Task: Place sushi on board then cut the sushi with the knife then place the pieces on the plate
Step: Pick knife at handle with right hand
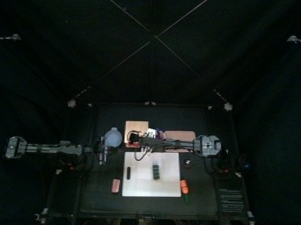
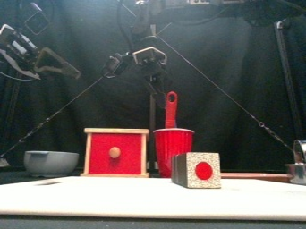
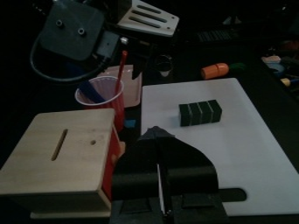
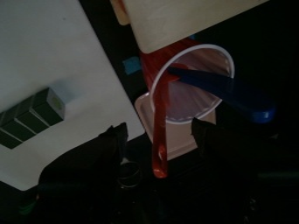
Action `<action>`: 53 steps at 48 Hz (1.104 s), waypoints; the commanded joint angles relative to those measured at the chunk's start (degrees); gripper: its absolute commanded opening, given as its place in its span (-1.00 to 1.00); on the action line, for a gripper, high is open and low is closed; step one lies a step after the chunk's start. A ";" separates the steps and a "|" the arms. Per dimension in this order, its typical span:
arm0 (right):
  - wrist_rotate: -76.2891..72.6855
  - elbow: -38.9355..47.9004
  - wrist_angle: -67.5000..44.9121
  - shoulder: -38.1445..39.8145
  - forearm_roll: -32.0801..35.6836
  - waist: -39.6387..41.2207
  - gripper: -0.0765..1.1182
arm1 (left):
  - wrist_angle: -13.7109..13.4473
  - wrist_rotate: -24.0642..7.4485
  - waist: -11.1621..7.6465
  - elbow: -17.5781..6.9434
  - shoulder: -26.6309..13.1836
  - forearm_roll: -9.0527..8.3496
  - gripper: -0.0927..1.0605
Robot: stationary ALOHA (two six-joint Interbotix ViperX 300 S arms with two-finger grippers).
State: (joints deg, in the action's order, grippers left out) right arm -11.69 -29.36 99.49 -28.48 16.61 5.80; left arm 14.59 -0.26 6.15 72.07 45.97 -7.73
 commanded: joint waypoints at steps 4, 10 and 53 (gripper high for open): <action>0.00 0.79 0.00 1.85 -0.09 0.88 0.66 | 0.26 0.09 0.70 -0.70 -0.09 0.09 -0.83; 0.26 1.32 -0.09 1.67 -0.35 1.14 0.66 | 0.26 0.09 1.05 -0.62 -0.09 0.09 -0.83; 1.58 2.46 -0.44 0.53 -2.72 2.64 0.29 | 0.18 -0.09 2.81 0.62 -0.09 0.09 -0.83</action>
State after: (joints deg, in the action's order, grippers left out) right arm -10.28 -26.37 99.05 -29.71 14.33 7.82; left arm 14.50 -0.26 8.70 73.30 46.05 -7.73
